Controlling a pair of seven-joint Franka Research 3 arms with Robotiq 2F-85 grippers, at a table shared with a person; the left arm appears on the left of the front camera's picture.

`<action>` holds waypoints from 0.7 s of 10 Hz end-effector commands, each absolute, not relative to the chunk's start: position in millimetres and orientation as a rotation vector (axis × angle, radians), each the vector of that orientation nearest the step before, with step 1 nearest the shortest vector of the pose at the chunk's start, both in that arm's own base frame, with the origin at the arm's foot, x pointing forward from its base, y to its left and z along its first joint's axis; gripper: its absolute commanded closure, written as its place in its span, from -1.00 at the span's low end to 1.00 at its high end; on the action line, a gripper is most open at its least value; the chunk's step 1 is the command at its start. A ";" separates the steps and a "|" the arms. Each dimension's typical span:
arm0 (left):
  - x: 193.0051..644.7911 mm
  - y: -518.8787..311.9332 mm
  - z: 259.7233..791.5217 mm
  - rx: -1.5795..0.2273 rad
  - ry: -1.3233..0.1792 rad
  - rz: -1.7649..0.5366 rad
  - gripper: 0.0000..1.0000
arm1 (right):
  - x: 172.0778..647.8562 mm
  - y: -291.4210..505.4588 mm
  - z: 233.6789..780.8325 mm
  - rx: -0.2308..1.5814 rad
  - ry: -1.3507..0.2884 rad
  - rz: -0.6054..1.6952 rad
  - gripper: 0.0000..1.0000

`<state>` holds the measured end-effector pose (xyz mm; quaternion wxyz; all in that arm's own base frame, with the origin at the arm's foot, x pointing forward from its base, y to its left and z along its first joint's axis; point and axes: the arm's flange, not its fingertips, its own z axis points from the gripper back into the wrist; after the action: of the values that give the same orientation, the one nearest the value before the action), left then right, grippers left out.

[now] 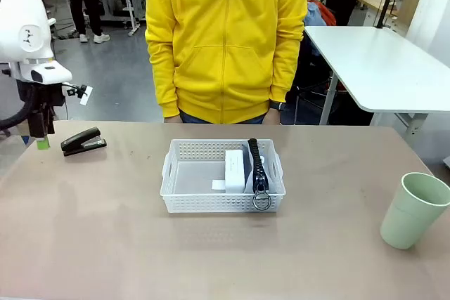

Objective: Efficiently arrange items inside the basket to fit them all.
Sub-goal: Pick up the Stapler and place it inside the Organizing basket.

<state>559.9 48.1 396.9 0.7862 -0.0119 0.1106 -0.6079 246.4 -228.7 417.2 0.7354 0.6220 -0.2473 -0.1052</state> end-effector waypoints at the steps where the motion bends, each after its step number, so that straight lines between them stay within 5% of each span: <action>1: 571.1 48.8 405.1 0.005 0.171 -1.467 -1.00 | 247.2 -228.3 420.4 1.384 -0.555 -0.234 -1.00; 7: 582.1 61.0 391.0 -0.235 -0.041 -1.271 -1.00 | 247.2 -228.3 420.4 1.384 -0.555 -0.234 -1.00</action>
<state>578.1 58.0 385.2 0.7945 -0.0920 -0.0057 -0.6003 246.4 -228.7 417.2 0.7354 0.6220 -0.2474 -0.1052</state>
